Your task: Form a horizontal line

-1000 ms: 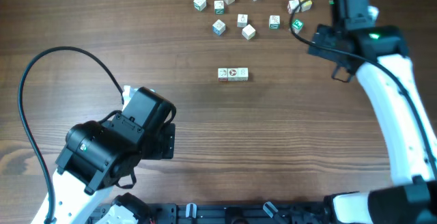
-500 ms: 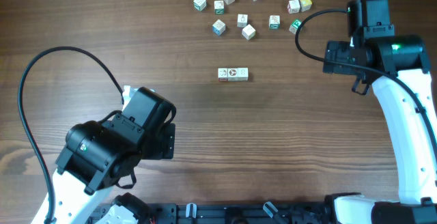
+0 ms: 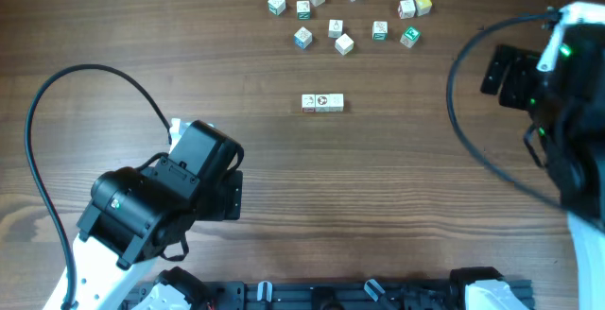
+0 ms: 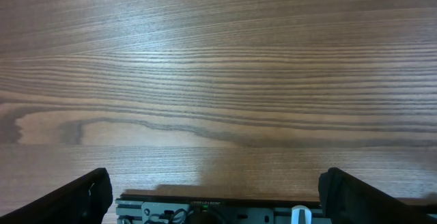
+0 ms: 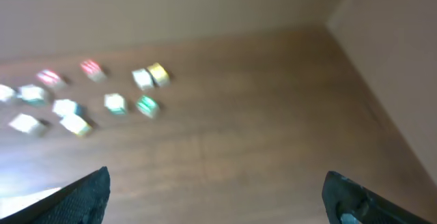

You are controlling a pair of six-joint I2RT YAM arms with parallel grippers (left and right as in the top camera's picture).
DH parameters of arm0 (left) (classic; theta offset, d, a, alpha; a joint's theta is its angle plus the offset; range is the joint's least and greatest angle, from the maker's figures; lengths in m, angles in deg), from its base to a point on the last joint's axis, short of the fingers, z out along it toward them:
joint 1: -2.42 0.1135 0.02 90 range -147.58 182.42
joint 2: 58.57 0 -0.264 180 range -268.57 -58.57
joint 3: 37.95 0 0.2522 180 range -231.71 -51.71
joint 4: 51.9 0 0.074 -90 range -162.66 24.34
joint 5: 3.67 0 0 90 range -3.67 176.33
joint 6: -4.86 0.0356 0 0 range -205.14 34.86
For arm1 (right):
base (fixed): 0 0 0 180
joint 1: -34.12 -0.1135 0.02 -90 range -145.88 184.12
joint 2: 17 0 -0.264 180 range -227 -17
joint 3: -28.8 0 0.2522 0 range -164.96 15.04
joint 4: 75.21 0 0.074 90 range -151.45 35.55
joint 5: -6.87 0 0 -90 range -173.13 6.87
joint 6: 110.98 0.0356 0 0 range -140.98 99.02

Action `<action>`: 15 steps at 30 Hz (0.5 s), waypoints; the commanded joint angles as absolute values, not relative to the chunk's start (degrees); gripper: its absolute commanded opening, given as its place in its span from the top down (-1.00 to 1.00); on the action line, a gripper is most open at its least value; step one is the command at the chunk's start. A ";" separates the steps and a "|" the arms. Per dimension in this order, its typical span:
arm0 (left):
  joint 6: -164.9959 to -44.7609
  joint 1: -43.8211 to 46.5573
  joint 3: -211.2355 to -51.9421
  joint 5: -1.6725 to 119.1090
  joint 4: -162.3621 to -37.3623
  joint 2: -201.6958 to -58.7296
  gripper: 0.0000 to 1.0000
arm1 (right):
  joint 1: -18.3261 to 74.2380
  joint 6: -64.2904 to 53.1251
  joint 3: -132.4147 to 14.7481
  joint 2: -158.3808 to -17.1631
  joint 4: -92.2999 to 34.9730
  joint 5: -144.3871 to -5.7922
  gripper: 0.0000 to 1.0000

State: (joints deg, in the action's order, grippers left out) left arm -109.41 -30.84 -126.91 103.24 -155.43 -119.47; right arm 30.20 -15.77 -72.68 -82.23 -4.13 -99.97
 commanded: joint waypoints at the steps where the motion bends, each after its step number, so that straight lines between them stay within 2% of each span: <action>1: -109.35 -30.62 -126.61 104.18 -155.28 -119.47 -1.00 | 30.35 -22.17 -72.61 -77.66 -7.04 -90.05 -0.99; 10: -109.35 -30.62 -126.61 104.18 -155.30 -119.47 -1.00 | 32.88 -22.35 -62.28 -63.35 -18.53 -78.64 -0.99; 15: -109.35 -30.62 -126.61 104.18 -155.28 -119.47 -1.00 | 36.60 -22.30 -46.32 -51.65 -33.05 -71.91 -0.99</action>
State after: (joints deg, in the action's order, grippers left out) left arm -109.41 -30.84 -126.91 103.24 -155.46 -119.47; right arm 34.63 -21.36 -55.30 -57.42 -27.38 -79.47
